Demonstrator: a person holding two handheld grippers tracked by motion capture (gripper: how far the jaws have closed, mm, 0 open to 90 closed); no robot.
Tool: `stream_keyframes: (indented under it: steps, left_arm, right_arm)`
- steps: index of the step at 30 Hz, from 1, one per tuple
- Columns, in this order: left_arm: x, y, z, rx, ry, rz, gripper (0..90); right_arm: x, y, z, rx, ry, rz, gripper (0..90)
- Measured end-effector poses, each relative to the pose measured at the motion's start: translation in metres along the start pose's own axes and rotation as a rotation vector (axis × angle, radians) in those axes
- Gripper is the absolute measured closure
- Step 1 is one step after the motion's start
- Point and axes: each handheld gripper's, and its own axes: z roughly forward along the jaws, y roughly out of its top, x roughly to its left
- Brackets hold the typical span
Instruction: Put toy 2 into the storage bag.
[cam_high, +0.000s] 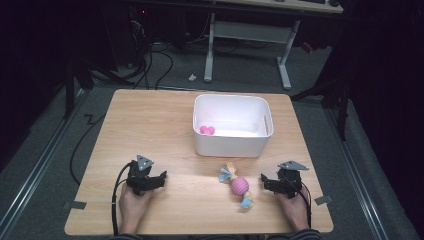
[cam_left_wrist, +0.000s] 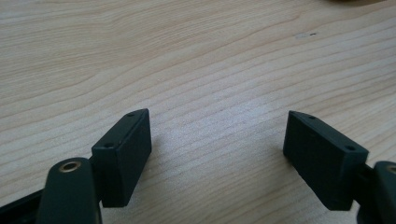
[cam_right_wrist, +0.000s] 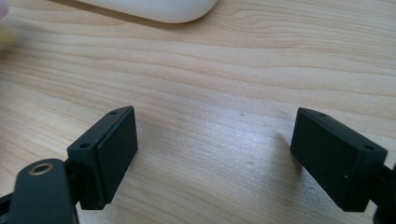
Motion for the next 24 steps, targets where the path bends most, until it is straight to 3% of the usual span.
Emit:
stream_keyframes:
  steps: [3,12,17,24]
  left_arm:
    - [0.000,0.000,0.000,0.000,-0.002,0.000,24.0]
    - [0.000,0.000,0.000,0.000,0.000,0.000,23.6]
    - [0.000,0.000,0.000,0.001,0.000,0.002,23.6]
    - [0.000,0.000,0.000,0.001,0.000,0.002,23.6]
  right_arm:
    - [-0.003,0.000,-0.002,0.012,0.038,-0.036,15.6]
    - [-0.004,-0.001,-0.010,0.042,0.054,-0.020,26.1]
    - [-0.009,0.000,-0.023,-0.004,0.087,0.000,29.8]
    - [-0.008,0.004,-0.036,-0.037,0.112,-0.013,31.2]
